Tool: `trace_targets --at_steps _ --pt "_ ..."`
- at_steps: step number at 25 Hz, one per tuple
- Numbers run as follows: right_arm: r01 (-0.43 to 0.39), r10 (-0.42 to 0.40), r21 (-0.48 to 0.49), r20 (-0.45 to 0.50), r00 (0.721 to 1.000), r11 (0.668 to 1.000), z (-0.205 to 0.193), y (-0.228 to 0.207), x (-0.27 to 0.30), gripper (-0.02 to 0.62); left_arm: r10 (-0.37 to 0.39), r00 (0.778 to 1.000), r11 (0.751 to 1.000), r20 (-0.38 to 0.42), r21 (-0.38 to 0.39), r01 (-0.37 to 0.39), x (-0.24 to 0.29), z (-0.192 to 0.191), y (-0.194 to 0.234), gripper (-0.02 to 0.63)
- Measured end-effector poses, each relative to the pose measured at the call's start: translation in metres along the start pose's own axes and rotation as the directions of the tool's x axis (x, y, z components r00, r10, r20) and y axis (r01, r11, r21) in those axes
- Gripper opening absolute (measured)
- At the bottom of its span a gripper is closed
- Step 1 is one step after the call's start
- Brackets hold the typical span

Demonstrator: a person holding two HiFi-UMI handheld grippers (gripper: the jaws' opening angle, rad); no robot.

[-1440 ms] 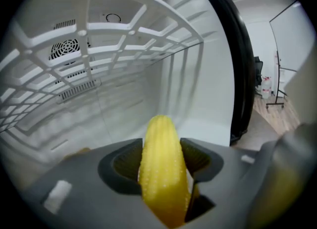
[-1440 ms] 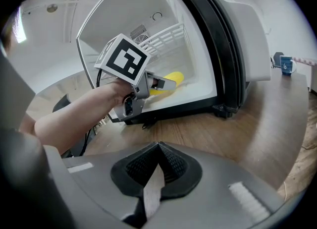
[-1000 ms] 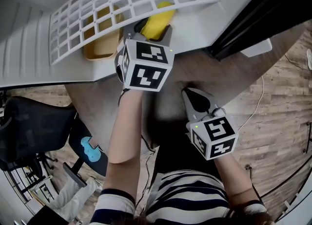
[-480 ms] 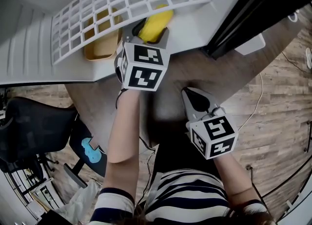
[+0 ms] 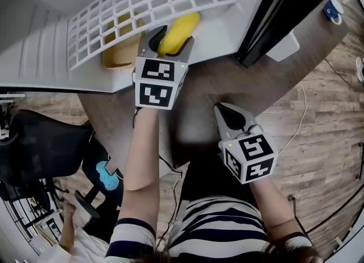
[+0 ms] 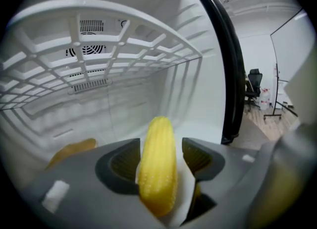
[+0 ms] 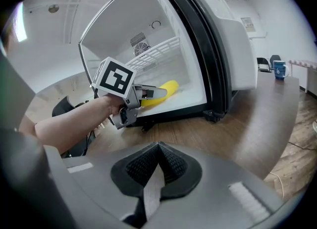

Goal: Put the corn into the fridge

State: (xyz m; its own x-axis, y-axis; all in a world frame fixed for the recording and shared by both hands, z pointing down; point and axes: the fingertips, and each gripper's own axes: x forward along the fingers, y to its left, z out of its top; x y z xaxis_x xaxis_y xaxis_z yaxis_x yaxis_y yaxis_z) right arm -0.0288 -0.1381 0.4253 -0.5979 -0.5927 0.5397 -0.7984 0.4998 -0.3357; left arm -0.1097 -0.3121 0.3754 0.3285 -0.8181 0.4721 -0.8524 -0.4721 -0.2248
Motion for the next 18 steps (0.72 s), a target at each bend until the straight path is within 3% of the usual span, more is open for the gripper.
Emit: trace_targets --at_steps 7,14,18 --pt "-0.003 0.003 -0.008 0.011 1.0 1.0 0.003 0.002 -0.009 -0.008 -0.018 1.0 0.999 0.017 -0.034 0.019 -0.017 0.001 -0.004 0.0" --pt "-0.011 0.011 -0.017 0.026 1.0 1.0 0.006 0.005 -0.022 -0.008 0.033 0.994 0.994 0.101 -0.104 -0.023 -0.046 0.016 -0.002 0.0" --pt "-0.004 0.004 -0.016 0.027 1.0 1.0 0.008 0.0 -0.029 -0.008 0.037 0.995 0.992 0.097 -0.122 -0.025 -0.056 0.016 -0.007 0.0"
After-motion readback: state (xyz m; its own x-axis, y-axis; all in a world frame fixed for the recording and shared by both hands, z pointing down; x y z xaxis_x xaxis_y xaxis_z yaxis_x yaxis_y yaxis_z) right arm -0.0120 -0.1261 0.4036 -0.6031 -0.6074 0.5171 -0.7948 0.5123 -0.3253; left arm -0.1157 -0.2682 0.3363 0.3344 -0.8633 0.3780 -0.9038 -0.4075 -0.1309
